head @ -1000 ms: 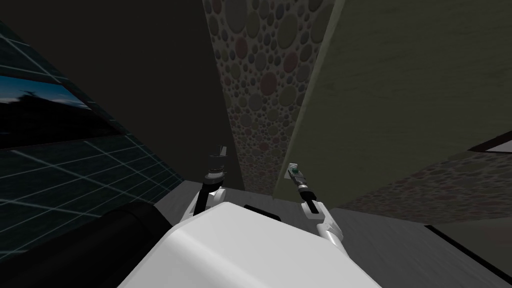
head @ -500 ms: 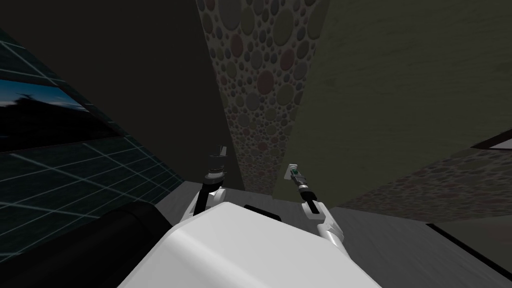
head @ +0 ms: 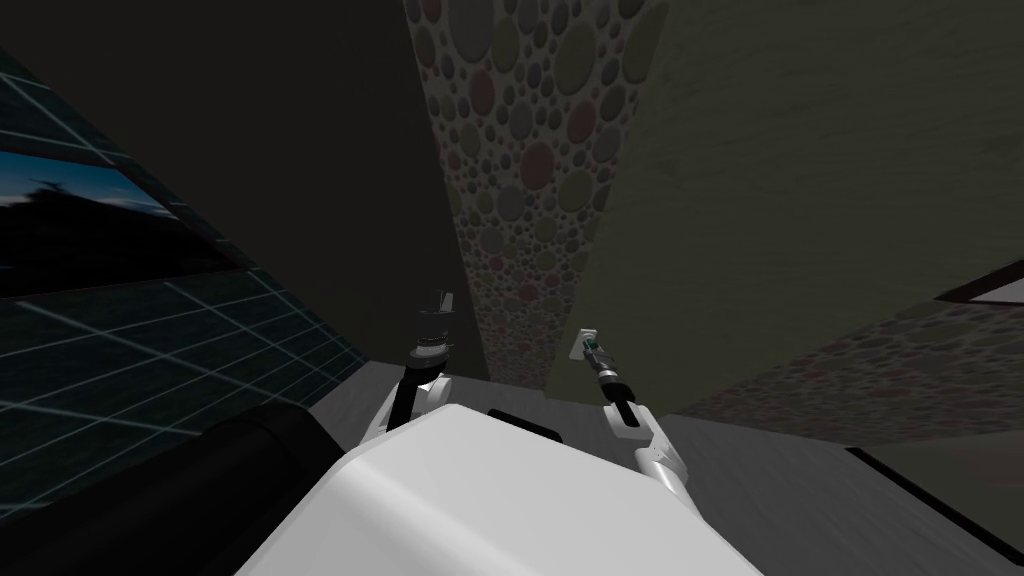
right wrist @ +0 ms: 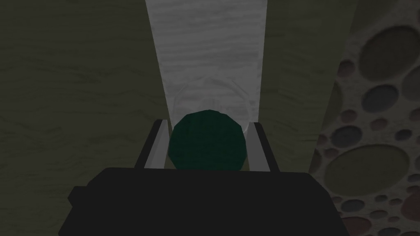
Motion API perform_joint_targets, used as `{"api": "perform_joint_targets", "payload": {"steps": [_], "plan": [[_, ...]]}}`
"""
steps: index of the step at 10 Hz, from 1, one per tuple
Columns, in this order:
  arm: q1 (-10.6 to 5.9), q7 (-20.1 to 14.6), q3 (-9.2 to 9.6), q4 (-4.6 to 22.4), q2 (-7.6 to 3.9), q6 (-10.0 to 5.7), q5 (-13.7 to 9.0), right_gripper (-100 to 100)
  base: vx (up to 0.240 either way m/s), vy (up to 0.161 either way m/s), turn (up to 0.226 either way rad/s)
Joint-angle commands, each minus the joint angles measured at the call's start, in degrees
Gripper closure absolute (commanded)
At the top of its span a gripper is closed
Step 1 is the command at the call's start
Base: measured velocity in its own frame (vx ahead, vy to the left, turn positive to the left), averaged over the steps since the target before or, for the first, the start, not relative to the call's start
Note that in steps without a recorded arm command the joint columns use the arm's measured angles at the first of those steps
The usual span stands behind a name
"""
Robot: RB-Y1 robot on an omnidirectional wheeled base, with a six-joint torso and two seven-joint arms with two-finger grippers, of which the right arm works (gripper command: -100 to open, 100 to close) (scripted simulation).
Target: Pull the door open
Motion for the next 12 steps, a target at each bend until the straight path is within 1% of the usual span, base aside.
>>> {"api": "perform_joint_targets", "payload": {"steps": [1,2,3,4,5,6,7,8,9,10,11,12], "plan": [[-0.11,-0.41,-0.32,0.14,-0.22,2.09,-2.86,100,-0.011,0.023,-0.019],[-0.22,-0.77,-0.35,0.38,-0.42,3.67,-4.52,100,-0.011,0.019,-0.013],[-0.22,-0.77,-0.35,0.38,-0.42,3.67,-5.53,100,-0.009,0.014,-0.003],[-0.32,-1.13,-0.38,0.62,-0.62,5.25,-7.51,100,-0.012,0.013,-0.010],[-0.32,-1.13,-0.38,0.62,-0.62,5.25,-8.13,100,-0.009,0.010,-0.013],[-0.44,-1.53,-0.41,0.89,-0.85,7.03,-10.24,100,-0.009,0.013,-0.047],[-0.44,-1.53,-0.41,0.89,-0.85,7.03,-11.14,100,-0.009,0.013,-0.021],[-0.57,-1.98,-0.45,1.19,-1.10,9.02,-13.17,100,-0.008,0.010,-0.032],[-0.57,-1.98,-0.45,1.19,-1.10,9.02,-14.61,100,-0.010,0.005,-0.008],[-0.70,-2.43,-0.49,1.49,-1.35,10.63,-16.35,100,-0.009,0.003,-0.024],[-0.70,-2.43,-0.49,1.49,-1.35,11.00,-18.03,100,-0.013,0.009,-0.020],[-0.85,-2.94,-0.54,1.84,-1.64,12.82,-19.57,100,-0.016,0.013,-0.041]]}}
